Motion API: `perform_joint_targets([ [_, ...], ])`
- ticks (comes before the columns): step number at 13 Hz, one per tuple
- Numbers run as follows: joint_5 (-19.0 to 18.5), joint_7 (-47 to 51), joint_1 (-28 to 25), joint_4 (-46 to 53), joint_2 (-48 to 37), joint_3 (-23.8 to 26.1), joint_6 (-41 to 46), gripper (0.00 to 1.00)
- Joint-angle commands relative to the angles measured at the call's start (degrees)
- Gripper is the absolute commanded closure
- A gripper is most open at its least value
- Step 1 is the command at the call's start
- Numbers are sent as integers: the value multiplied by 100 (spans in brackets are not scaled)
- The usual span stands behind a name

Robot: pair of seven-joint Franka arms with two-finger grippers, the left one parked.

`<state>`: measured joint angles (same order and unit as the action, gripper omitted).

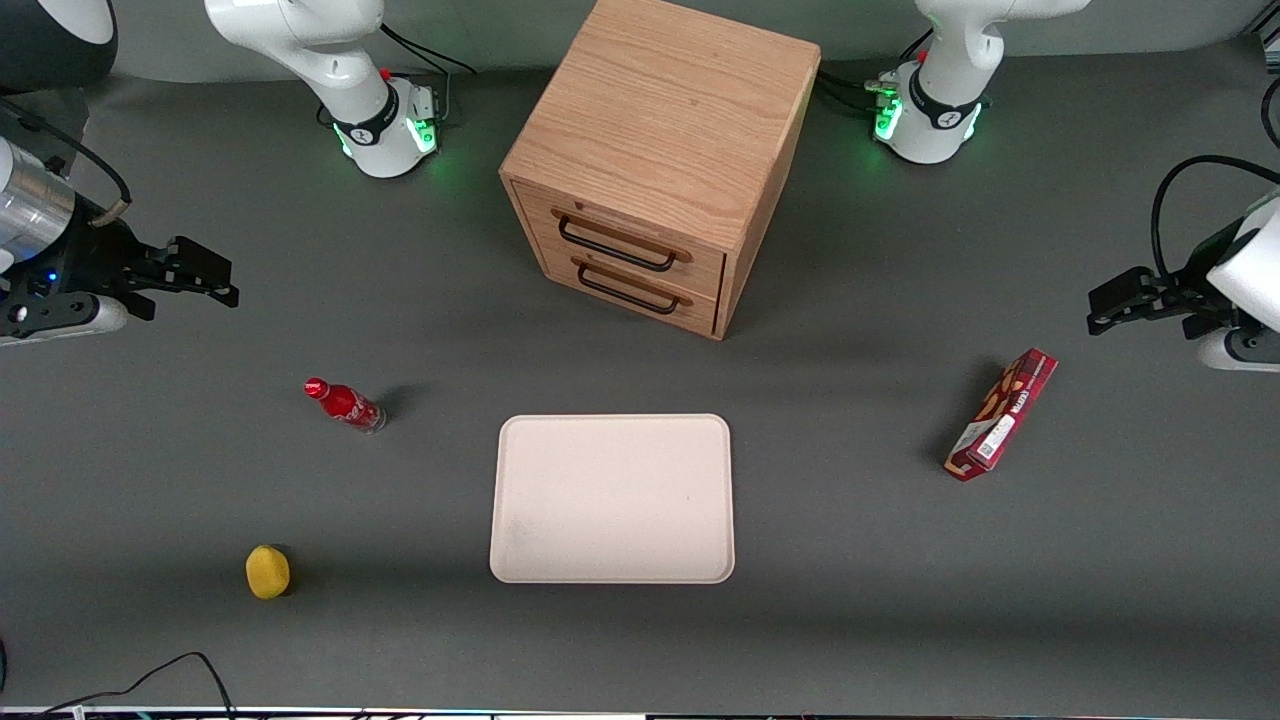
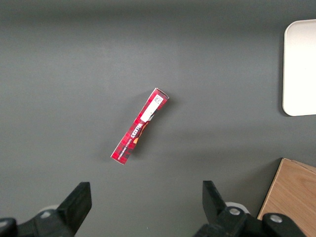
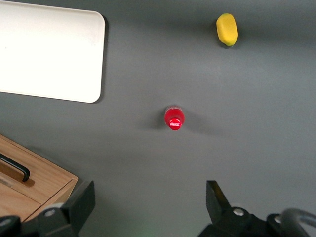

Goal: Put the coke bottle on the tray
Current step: 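Move the open right gripper toward the red Coca-Cola bottle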

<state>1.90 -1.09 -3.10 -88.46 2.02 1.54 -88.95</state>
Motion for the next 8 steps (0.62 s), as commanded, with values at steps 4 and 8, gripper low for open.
perform_joint_targets([
  [4,-84,144,29,364,167,22,159,0],
  [8,4,83,354,225,237,39,167,0],
])
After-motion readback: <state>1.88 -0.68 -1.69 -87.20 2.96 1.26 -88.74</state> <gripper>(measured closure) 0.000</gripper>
